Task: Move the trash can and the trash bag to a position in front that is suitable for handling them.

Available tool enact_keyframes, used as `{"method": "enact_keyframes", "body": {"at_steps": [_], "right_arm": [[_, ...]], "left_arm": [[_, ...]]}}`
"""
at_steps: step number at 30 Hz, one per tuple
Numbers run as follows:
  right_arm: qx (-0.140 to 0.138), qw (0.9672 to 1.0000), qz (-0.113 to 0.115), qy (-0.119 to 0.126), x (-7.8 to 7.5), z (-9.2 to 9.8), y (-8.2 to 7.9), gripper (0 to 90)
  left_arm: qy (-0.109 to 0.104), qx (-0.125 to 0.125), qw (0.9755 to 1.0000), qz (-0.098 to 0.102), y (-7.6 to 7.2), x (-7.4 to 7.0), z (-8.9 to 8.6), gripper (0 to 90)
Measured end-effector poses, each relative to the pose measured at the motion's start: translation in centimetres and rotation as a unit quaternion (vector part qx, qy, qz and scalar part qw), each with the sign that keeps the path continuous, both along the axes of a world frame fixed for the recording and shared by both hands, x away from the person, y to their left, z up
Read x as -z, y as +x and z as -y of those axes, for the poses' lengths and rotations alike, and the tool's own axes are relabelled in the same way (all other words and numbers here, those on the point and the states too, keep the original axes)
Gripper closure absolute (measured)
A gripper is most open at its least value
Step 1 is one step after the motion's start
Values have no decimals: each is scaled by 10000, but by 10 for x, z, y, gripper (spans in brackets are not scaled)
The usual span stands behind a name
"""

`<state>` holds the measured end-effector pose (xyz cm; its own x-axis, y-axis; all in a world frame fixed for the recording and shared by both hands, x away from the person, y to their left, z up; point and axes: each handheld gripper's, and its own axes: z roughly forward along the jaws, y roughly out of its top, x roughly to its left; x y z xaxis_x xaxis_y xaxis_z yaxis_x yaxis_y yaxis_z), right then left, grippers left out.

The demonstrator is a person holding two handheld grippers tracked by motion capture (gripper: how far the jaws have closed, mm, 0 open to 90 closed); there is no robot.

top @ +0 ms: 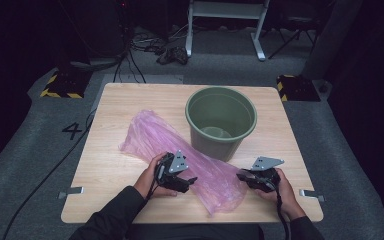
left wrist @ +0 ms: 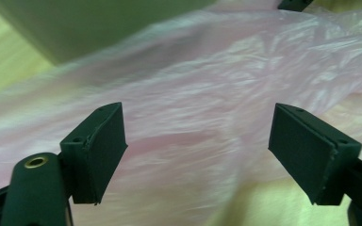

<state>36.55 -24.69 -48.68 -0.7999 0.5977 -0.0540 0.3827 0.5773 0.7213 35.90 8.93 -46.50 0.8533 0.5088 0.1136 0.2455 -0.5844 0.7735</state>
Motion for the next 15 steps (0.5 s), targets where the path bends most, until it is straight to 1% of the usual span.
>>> {"method": "enact_keyframes", "body": {"at_steps": [1, 2, 3, 4, 6, 7, 8, 9, 10, 11, 12, 13, 14, 15], "right_arm": [[-11, 10000, 8, -10, 0, 1, 1, 787], [-11, 10000, 8, -10, 0, 1, 1, 787], [2, 10000, 33, -38, 0, 2, 1, 790], [54, 9999, 51, -96, 0, 3, 2, 791], [183, 9998, 68, -95, 0, 8, 7, 792], [231, 9997, 70, -99, -1, 11, 8, 792], [263, 9996, 81, -89, -2, 13, 9, 792], [286, 9995, 106, -118, -3, 16, 10, 792], [350, 9990, 178, -197, -4, 18, 10, 792], [404, 9987, 204, -253, -4, 21, 11, 792], [451, 9985, 204, -253, -5, 25, 11, 796], [451, 9985, 204, -253, -5, 25, 11, 796], [567, 9979, 205, -229, -6, 34, 14, 803], [621, 9977, 194, -202, -6, 39, 15, 807]], "left_arm": [[-4, 3, 10000, 29, 3, -5, -5, 192], [-4, 3, 10000, 29, 3, -5, -5, 190], [35, -27, 9999, 112, 4, -7, -7, 190], [101, -73, 9997, 192, 5, -9, -8, 193], [171, -133, 9993, 312, 6, -14, -10, 190], [146, -136, 9992, 354, 7, -19, -14, 191], [146, -136, 9992, 354, 7, -19, -14, 190], [199, -254, 9985, 442, 9, -24, -18, 190], [199, -254, 9985, 442, 9, -24, -18, 192], [264, -345, 9980, 455, 13, -27, -22, 193], [300, -433, 9976, 443, 15, -28, -25, 193], [300, -433, 9976, 443, 15, -28, -25, 196], [196, -503, 9979, 350, 17, -29, -33, 202], [122, -534, 9981, 296, 18, -29, -37, 202]]}}
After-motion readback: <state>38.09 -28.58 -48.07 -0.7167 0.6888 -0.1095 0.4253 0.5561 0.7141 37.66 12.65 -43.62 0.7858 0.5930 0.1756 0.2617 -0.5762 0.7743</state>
